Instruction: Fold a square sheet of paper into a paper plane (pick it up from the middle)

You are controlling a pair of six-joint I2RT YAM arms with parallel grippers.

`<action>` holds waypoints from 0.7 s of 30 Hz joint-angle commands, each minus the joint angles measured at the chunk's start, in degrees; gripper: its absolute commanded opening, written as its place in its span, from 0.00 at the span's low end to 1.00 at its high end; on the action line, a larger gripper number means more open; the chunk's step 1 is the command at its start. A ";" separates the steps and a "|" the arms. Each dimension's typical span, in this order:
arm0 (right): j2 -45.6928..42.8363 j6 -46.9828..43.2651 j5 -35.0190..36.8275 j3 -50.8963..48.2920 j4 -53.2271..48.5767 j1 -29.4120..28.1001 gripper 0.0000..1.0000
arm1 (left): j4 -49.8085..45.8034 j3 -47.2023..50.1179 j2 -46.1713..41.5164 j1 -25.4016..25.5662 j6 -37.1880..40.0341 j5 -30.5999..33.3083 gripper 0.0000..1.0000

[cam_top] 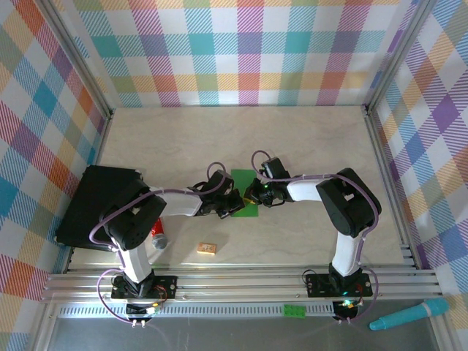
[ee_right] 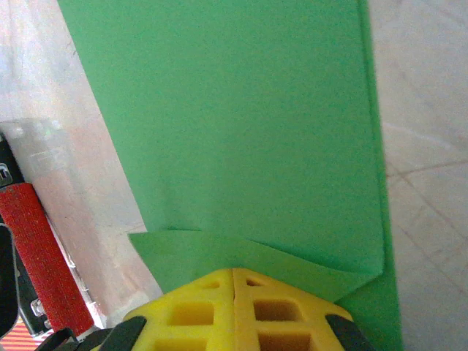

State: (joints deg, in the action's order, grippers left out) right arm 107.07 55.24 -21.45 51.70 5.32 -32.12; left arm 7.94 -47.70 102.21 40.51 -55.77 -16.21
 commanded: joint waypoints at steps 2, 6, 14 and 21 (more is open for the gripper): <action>5.26 -0.76 7.74 -3.16 -13.93 0.72 0.02 | -6.02 5.84 -3.20 -1.30 -1.43 1.00 0.00; 5.43 -1.39 8.17 -3.13 -14.67 0.96 0.02 | -5.97 10.11 -6.60 -1.97 -2.63 0.48 0.00; 5.48 -2.15 7.84 -2.90 -14.42 0.95 0.02 | -6.63 12.12 -13.83 -3.15 -2.24 0.14 0.00; 5.26 -2.06 7.08 -2.52 -13.49 0.94 0.02 | -5.74 4.46 -14.21 -3.07 1.09 -1.15 0.00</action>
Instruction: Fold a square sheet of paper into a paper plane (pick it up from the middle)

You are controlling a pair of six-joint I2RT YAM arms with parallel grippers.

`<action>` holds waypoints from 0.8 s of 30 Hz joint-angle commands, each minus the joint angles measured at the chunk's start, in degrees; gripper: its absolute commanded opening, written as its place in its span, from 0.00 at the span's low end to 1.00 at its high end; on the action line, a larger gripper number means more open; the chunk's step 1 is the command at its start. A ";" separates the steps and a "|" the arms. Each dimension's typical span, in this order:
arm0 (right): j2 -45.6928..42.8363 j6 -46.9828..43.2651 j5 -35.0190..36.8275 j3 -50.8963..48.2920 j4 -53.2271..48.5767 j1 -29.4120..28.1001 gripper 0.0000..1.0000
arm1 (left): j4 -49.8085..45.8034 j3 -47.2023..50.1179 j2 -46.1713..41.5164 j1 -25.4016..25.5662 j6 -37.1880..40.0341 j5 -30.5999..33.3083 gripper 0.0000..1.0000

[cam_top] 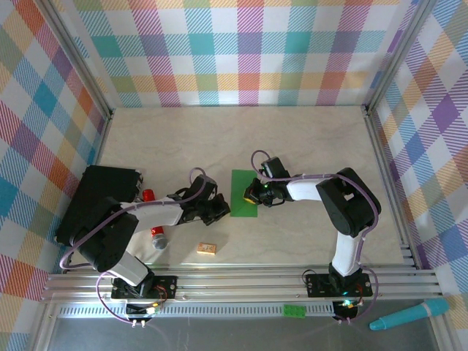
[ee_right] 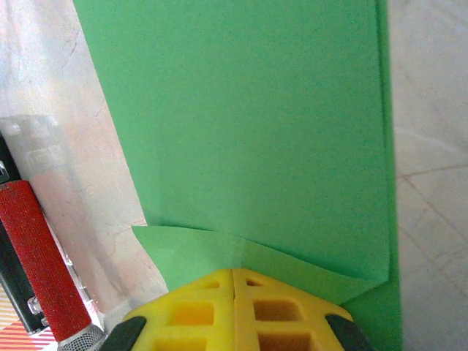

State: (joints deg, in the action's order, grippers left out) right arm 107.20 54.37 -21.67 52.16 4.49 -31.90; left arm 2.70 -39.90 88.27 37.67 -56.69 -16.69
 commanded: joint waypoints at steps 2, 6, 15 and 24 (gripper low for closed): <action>5.13 -1.03 7.26 -2.93 -12.52 0.79 0.02 | 0.19 -4.91 2.24 -0.23 2.04 -1.37 0.00; 5.21 -0.94 7.18 -2.77 -12.43 0.87 0.02 | 2.26 -6.92 7.52 -0.23 1.27 -3.00 0.00; 5.30 -1.18 7.26 -2.77 -12.62 1.05 0.02 | 1.40 -6.59 13.20 -0.23 0.92 -1.55 0.00; 5.39 -2.33 8.31 -2.69 -13.94 1.40 0.02 | -5.54 2.80 6.97 -0.28 3.71 -0.92 0.00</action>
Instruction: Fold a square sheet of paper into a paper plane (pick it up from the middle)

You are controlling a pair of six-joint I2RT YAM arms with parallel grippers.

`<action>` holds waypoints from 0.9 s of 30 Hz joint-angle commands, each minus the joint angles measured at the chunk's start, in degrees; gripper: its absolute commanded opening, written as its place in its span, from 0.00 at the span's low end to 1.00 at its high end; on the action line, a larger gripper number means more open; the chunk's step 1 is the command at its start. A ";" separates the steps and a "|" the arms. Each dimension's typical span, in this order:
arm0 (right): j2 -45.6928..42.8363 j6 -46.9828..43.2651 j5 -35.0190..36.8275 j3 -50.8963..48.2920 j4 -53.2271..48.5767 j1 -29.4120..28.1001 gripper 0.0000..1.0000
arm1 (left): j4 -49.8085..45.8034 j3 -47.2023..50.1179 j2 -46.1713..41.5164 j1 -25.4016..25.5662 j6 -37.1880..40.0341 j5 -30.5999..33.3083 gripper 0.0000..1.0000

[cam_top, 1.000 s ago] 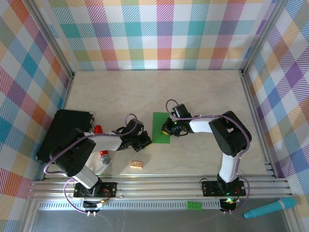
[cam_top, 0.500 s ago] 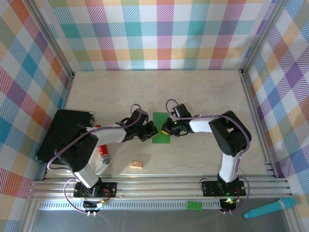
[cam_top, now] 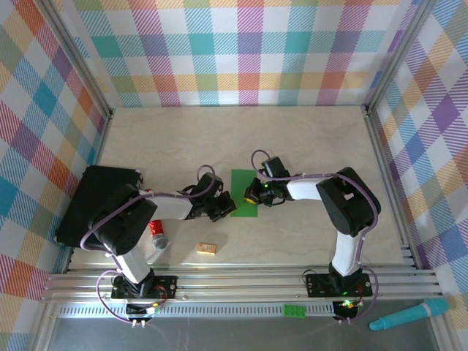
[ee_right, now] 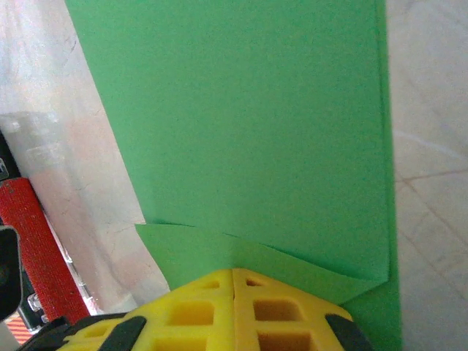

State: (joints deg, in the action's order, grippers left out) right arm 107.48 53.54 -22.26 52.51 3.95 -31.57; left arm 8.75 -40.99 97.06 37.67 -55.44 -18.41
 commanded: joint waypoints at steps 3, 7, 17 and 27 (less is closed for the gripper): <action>5.04 -2.61 8.86 -2.64 -13.63 1.15 0.02 | -15.65 4.00 -5.34 -0.32 4.61 2.09 0.00; 4.46 -4.34 7.66 -2.16 -12.55 1.25 0.02 | -16.40 0.69 -8.82 -0.45 6.21 2.77 0.00; 4.63 -5.02 4.08 -0.48 -10.46 1.25 0.02 | -7.57 -8.09 -0.57 -0.40 5.68 -0.58 0.00; 2.90 -10.05 0.38 3.07 -10.20 2.02 0.02 | -11.00 -6.87 4.70 -0.83 3.94 2.67 0.00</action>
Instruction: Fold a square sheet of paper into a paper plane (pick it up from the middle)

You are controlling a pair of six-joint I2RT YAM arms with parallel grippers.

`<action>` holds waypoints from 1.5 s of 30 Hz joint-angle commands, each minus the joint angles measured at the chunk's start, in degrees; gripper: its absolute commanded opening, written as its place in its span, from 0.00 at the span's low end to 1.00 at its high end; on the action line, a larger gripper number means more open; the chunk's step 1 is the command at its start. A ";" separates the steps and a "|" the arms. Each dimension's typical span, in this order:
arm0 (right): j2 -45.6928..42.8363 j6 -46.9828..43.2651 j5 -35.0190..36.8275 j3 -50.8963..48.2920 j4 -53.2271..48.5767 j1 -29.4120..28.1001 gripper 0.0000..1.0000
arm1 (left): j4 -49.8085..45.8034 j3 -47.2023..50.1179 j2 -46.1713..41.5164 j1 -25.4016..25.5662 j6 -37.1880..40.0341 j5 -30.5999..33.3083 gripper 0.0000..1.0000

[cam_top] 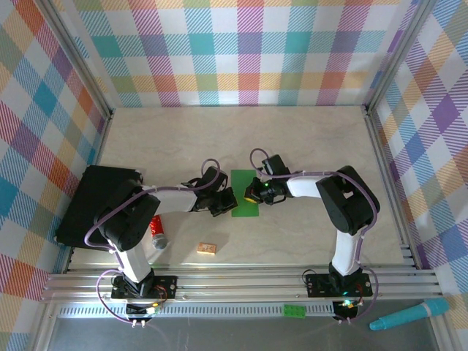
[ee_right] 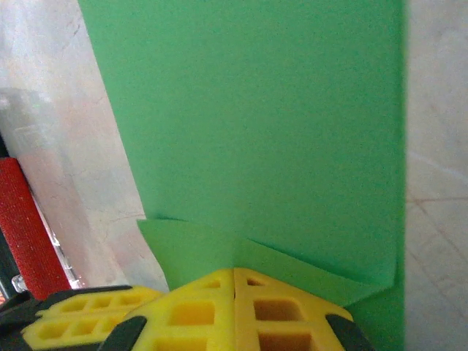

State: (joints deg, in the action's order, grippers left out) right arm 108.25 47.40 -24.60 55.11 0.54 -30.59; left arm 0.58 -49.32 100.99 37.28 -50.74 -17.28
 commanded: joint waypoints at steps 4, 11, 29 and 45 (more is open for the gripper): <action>-0.25 -9.21 0.27 3.57 -7.74 0.98 0.03 | -4.29 2.59 1.16 -0.41 -1.01 1.73 0.00; -1.16 -11.92 -2.75 5.03 -9.95 -0.58 0.05 | -4.62 2.58 1.27 -0.37 -0.95 1.37 0.00; 3.81 -11.55 0.38 5.97 -12.74 0.19 0.04 | -4.20 4.17 1.47 -0.36 -0.77 1.28 0.00; -2.23 -9.00 -2.53 5.84 -11.52 11.65 0.10 | -2.16 1.72 -2.34 -0.55 0.62 -0.77 0.00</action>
State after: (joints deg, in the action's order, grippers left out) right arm 109.78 37.78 -26.13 61.47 -9.52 -17.69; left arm 4.75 -46.63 100.07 37.01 -51.29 -17.98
